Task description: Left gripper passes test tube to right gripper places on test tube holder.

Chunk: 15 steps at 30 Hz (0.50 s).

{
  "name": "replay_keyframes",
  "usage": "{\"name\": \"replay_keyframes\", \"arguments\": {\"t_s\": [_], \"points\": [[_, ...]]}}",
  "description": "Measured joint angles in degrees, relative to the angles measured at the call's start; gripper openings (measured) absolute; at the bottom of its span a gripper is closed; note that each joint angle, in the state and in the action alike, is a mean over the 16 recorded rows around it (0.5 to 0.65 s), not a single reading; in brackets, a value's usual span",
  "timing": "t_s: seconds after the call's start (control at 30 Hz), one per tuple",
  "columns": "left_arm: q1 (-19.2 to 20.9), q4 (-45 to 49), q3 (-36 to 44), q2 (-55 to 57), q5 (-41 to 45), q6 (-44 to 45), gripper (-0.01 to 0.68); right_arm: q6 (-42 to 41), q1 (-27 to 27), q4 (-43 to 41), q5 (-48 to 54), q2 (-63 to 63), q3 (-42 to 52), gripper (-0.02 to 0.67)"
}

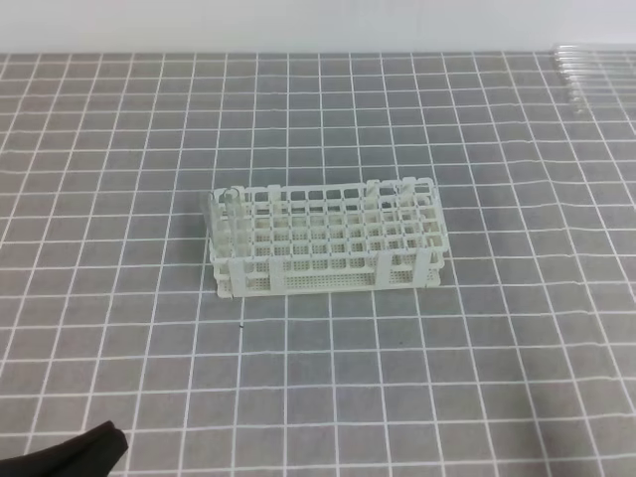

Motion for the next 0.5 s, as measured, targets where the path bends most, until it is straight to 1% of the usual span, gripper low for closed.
{"name": "replay_keyframes", "arguments": {"t_s": [0.3,0.5], "points": [[0.0,-0.01,0.04,0.0,0.59,0.01,-0.001,-13.09,0.43,12.68,7.85,0.0,0.0,-0.013],[-0.01,0.02,-0.09,-0.05,0.81,-0.03,-0.001,-14.61,0.46,14.91,11.91,0.0,0.0,-0.013]]}}
